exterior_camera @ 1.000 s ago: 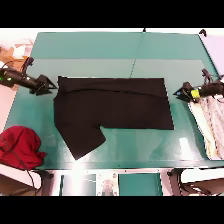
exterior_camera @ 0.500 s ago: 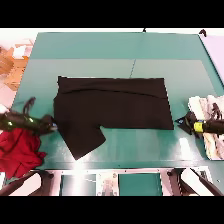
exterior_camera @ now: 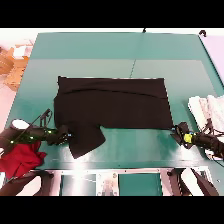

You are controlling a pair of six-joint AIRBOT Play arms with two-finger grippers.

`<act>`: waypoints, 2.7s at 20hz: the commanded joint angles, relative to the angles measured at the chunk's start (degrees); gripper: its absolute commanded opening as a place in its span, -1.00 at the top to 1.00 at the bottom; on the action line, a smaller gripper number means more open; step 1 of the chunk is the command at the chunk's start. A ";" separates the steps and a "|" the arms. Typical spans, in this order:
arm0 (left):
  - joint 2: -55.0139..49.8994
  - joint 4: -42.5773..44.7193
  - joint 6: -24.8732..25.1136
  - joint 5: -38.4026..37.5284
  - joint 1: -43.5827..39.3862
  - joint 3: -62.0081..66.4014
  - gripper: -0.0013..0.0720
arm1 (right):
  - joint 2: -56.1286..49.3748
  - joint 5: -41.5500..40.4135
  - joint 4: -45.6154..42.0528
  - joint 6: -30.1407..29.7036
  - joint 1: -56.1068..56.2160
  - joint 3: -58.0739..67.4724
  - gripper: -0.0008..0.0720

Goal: Fold the shirts.

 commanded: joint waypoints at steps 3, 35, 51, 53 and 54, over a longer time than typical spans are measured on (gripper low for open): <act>-1.20 -7.98 4.61 4.09 -3.45 1.40 0.89 | -1.14 -10.38 8.55 -0.59 0.02 -4.11 -0.26; 18.27 14.29 -14.88 -25.42 -3.48 26.91 0.90 | 2.82 10.40 -14.29 11.93 12.31 26.16 0.93; -33.16 9.44 -4.39 -2.40 -2.16 60.98 -0.98 | -50.12 1.40 -8.81 9.64 20.52 64.22 -0.38; -33.16 9.44 -4.44 -6.73 0.31 64.83 -0.98 | -50.12 7.32 -8.79 5.51 15.93 68.91 -0.38; -33.16 9.38 -4.48 -9.29 1.62 66.55 -0.98 | -50.12 10.34 -8.79 2.71 13.51 70.14 -0.38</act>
